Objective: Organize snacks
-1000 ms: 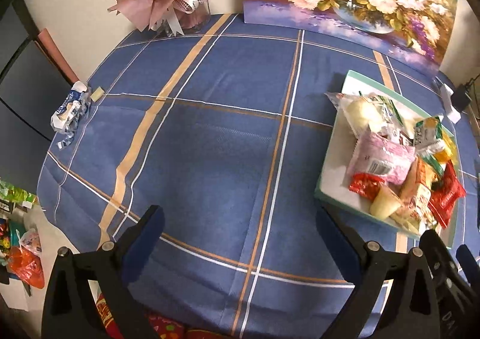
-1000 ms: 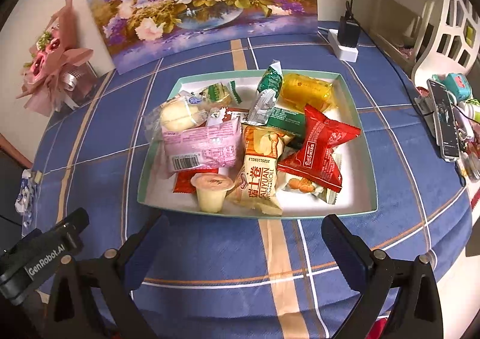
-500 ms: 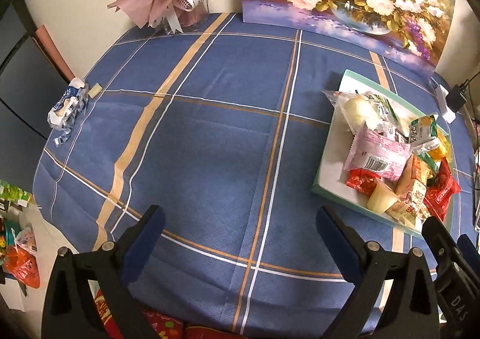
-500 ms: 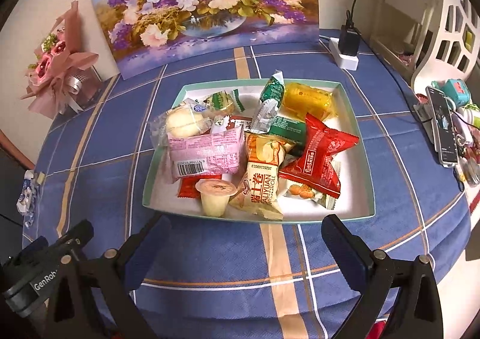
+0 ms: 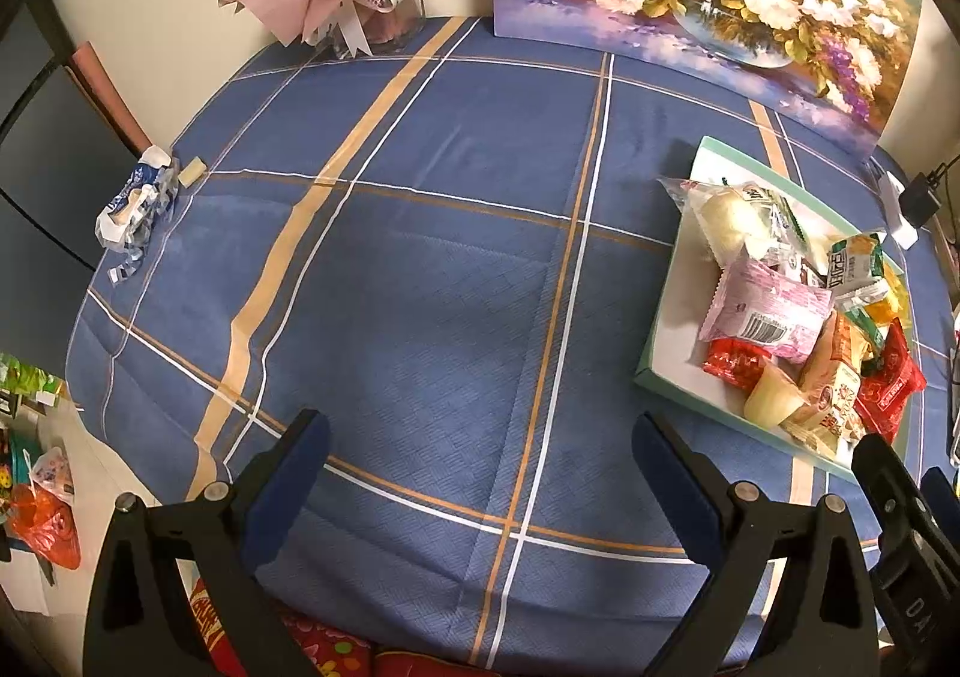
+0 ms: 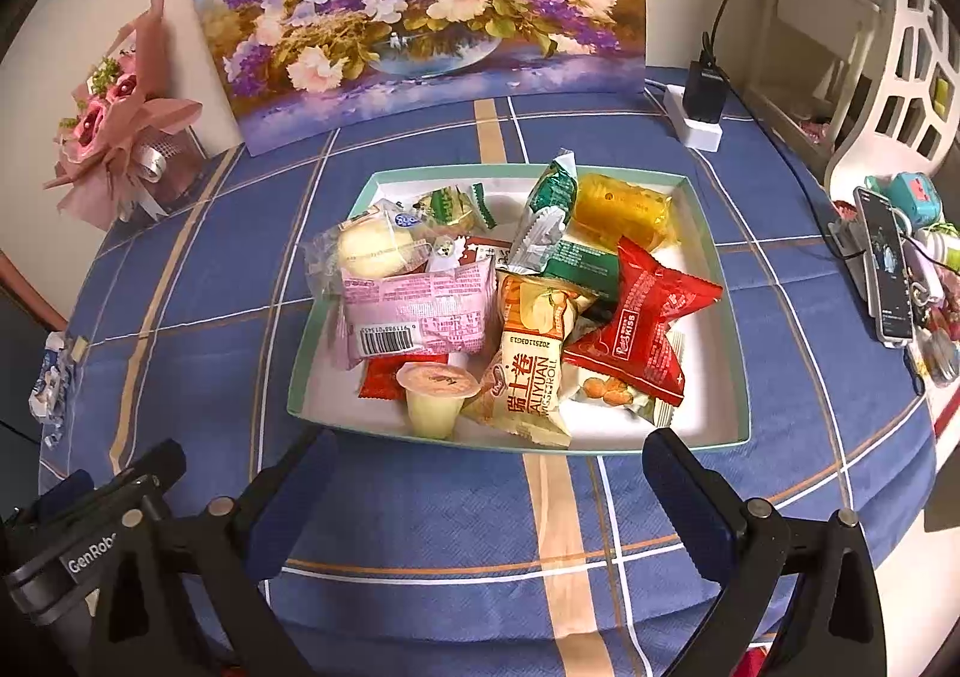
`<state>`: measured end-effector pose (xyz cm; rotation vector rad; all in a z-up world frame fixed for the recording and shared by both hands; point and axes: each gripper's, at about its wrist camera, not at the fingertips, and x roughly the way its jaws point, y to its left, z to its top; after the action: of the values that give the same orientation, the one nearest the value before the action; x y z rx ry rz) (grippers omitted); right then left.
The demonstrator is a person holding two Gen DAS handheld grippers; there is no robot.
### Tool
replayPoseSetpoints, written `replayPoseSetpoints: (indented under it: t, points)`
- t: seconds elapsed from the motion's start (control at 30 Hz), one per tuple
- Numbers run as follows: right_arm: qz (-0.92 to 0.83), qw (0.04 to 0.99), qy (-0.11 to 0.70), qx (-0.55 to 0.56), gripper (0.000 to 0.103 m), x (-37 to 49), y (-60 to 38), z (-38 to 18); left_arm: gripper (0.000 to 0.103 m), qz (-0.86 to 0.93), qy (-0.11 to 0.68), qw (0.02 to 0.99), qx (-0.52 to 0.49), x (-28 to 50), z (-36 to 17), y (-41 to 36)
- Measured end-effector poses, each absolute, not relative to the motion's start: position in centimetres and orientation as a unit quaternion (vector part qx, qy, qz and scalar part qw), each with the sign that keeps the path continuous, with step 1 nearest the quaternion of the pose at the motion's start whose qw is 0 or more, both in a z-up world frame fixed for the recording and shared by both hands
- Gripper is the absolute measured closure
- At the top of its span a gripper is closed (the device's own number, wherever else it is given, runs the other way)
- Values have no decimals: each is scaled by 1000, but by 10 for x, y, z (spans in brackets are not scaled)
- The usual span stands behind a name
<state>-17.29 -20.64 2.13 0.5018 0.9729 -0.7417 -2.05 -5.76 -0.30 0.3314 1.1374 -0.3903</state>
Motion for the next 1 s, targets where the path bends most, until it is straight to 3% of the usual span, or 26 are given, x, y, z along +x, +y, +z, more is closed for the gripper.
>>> replayPoseSetpoints:
  t: [1.0]
  points:
    - [-346, 784, 462, 229, 0, -172, -207, 17, 3, -175, 541, 809, 149, -16, -6, -56]
